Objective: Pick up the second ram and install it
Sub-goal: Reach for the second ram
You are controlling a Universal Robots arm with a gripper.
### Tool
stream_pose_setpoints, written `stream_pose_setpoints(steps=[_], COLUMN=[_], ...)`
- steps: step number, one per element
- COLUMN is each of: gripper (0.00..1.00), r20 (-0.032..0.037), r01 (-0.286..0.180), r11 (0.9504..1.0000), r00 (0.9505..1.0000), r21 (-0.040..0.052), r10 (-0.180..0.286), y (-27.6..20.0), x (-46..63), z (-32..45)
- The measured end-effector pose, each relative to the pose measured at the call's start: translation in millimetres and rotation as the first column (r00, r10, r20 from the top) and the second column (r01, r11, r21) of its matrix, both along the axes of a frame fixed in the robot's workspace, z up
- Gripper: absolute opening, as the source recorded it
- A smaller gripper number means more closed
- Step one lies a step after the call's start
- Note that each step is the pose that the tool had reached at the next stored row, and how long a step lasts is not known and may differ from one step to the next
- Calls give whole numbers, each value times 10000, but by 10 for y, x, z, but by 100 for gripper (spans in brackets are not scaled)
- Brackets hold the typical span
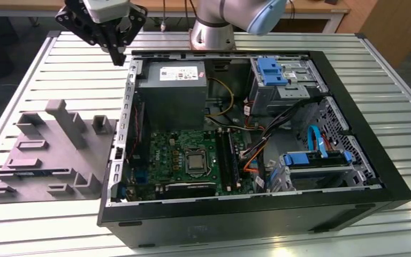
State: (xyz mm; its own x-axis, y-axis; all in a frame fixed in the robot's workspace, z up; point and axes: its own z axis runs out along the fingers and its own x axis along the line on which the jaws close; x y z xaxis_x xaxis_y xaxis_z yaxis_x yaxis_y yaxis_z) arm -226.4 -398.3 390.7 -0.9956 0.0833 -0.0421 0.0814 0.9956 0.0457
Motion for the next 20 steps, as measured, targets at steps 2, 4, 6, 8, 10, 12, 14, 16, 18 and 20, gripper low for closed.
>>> stream_pose_setpoints(steps=[2,4,6,8,10,12,14,16,18,20], gripper=[11,11,11,11,11,11,11,11,11,11], r20=[8,14,15,15,16,16,26,65,110,151], r01=[1,1,1,0,1,1,2,1,2,1], r11=[10000,10000,10000,10000,10000,10000,10000,10000,10000,10000], r00=[10000,10000,10000,10000,10000,10000,10000,10000,9999,9999], r21=[-1,0,0,0,0,-1,5,19,27,30], r10=[-1,-1,-1,0,-1,-1,-2,-1,-2,-1], y=[0,0,0,0,0,0,0,0,0,0], x=[-40,-68,-72,-72,-73,-74,-101,-158,-236,-322], z=[0,-1,-1,-1,0,0,-1,-3,-7,-11])
